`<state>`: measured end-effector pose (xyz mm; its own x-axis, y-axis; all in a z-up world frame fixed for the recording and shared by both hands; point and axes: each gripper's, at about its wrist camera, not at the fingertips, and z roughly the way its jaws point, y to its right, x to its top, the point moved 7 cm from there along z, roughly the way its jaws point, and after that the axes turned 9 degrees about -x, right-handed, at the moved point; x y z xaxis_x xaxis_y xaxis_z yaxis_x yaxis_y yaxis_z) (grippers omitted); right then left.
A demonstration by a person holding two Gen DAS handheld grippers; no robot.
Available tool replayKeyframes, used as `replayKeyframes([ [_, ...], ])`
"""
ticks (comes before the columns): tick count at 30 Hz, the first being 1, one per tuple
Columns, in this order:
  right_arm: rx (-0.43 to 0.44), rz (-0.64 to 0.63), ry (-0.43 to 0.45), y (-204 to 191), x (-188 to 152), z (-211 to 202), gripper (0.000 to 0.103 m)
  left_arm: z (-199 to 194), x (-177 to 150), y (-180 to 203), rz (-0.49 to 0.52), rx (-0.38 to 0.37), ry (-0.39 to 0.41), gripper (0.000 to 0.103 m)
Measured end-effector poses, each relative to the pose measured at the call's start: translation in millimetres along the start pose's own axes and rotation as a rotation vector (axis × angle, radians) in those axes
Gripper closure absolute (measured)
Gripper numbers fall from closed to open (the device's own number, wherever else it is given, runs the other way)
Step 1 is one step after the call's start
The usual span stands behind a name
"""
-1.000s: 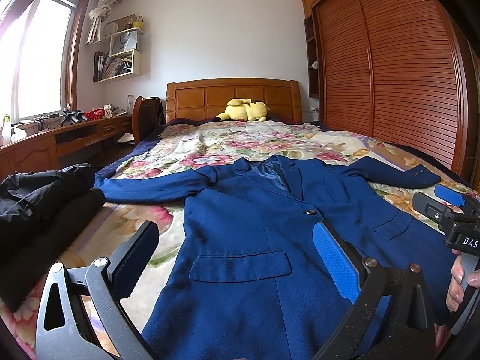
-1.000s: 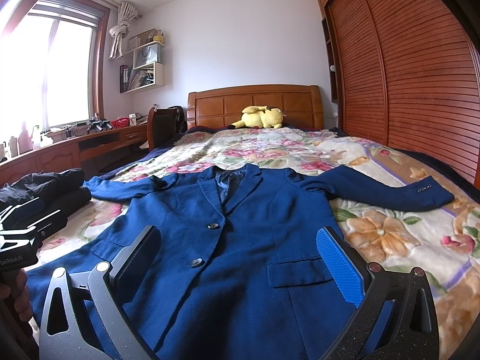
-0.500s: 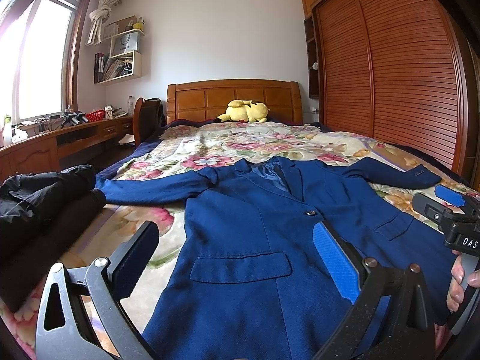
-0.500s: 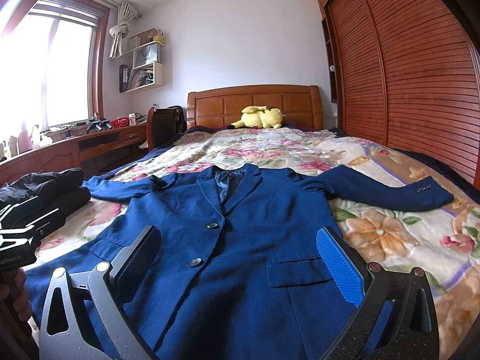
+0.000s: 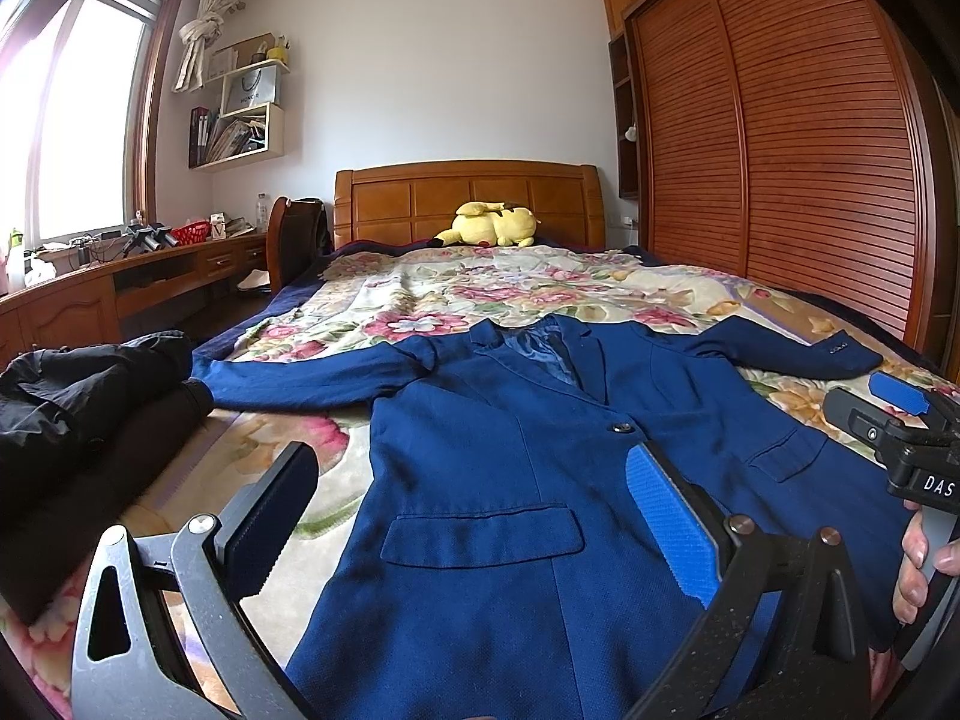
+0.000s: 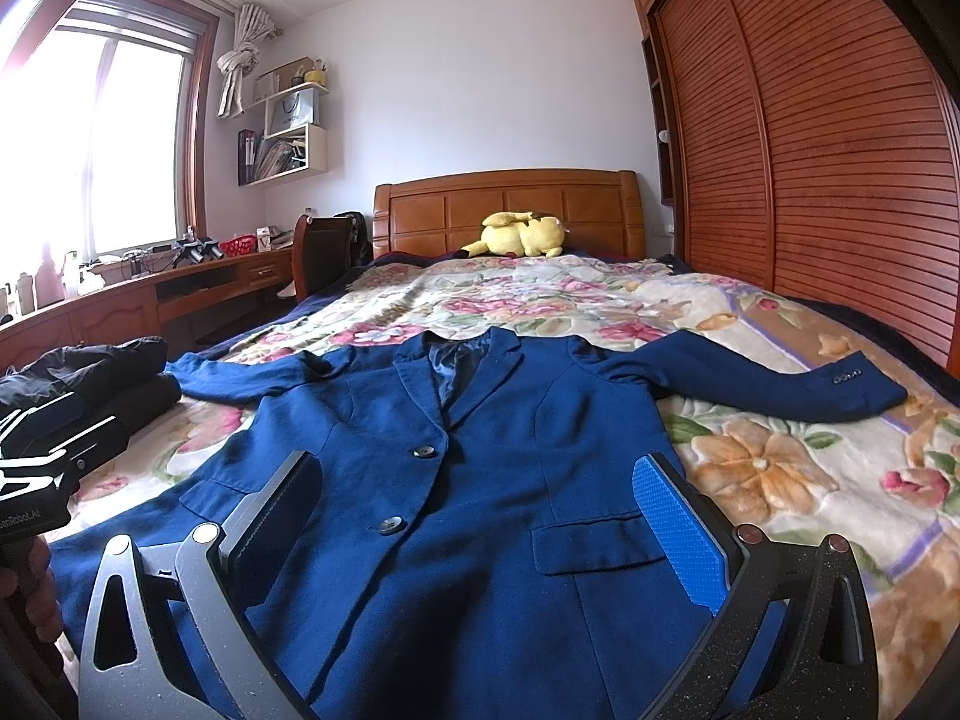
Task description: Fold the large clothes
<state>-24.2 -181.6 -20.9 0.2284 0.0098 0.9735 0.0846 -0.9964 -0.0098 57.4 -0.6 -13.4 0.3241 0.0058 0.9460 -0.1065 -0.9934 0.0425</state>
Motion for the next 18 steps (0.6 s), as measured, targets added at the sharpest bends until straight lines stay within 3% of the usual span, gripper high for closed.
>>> replayKeyframes([
  [12, 0.006, -0.002, -0.007, -1.1, -1.4, 2.1, 0.0, 1.3, 0.7, -0.8, 0.004, -0.002, -0.011, 0.0],
  [18, 0.048, -0.009, -0.035, -7.8, -1.2, 7.1, 0.0, 2.2, 7.9, -8.6, 0.077, 0.05, -0.046, 0.0],
])
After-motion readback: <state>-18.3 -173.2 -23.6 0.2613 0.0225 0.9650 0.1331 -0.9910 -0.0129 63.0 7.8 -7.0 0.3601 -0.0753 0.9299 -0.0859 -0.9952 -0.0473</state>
